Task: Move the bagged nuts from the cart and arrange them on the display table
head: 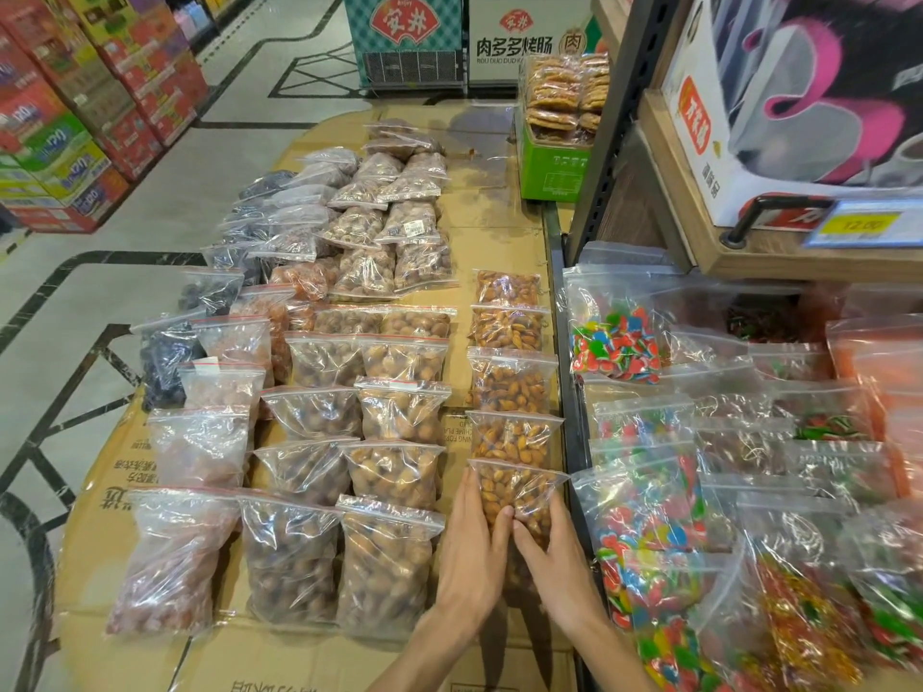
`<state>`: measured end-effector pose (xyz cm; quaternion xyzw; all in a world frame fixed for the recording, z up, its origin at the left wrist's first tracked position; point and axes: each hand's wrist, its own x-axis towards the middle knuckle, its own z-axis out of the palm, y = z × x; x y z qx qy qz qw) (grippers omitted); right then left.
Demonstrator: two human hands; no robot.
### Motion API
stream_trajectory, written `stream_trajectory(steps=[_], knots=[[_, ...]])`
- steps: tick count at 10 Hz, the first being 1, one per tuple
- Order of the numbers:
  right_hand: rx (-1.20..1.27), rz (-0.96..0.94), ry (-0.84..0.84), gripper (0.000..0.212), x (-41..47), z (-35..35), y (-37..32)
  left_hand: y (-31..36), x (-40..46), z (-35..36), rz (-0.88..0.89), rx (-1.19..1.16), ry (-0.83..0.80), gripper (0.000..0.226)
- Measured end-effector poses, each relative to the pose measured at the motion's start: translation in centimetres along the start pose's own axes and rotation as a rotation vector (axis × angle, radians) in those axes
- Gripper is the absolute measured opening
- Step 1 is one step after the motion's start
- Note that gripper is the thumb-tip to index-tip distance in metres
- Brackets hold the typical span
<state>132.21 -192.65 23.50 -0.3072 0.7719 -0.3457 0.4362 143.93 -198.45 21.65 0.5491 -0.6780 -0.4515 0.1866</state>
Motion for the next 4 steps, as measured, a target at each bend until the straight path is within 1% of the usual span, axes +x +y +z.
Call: stream_trajectory(steps=[1,2,3,4], knots=[[0.013,-0.019,-0.005,0.074,-0.5,-0.3,-0.6,0.3,-0.1,-0.3,0.012,-0.022,-0.008,0.074],[0.015,-0.021,0.011,0.076,-0.7,-0.6,-0.8,0.7,-0.6,-1.2,0.051,-0.028,-0.020,0.077],[0.006,-0.020,0.005,0.081,-1.5,-0.8,-1.0,1.1,-1.7,-2.3,0.072,-0.031,-0.034,0.077],[0.001,-0.067,0.012,0.088,-2.3,-0.7,-1.2,1.2,-2.8,-2.8,0.113,-0.010,-0.043,0.076]])
